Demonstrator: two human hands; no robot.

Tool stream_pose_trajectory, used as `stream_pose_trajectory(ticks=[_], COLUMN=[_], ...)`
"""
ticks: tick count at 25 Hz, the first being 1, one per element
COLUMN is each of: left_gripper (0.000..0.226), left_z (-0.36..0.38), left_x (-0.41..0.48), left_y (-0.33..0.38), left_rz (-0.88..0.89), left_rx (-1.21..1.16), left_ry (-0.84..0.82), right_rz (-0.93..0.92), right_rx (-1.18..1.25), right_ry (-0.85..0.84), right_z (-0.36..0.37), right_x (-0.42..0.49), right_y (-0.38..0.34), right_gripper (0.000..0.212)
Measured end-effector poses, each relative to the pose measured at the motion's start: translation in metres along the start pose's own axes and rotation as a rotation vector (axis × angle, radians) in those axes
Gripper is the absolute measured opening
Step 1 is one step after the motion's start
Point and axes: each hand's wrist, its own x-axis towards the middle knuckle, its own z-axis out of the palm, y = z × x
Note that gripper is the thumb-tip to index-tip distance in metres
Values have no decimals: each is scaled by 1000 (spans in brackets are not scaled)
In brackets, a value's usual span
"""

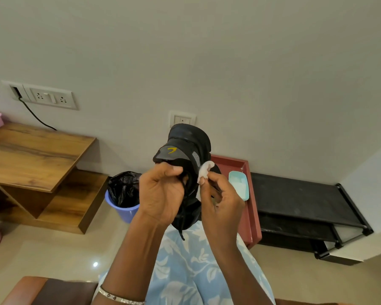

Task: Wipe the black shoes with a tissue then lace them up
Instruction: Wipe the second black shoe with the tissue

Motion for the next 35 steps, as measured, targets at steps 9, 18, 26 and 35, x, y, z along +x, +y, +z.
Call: stream_pose_trajectory(ticks=[9, 18, 26, 35], left_gripper=[20, 40, 51, 52], left_z=[21, 1, -5, -14], left_x=[-2, 6, 3, 6], left_y=[5, 28, 24, 19], left_rz=[72, 18, -85, -42], left_rx=[474, -18, -238, -325], left_ry=[197, 222, 129, 138], right_rz=[-141, -206, -354, -286], right_rx=[39, -148, -79, -182], right_ry=[-150, -52, -90, -7], right_z=[1, -5, 18, 5], right_x=[31, -14, 18, -8], right_y=[-31, 10, -38, 1], right_gripper=[21, 28, 21, 26])
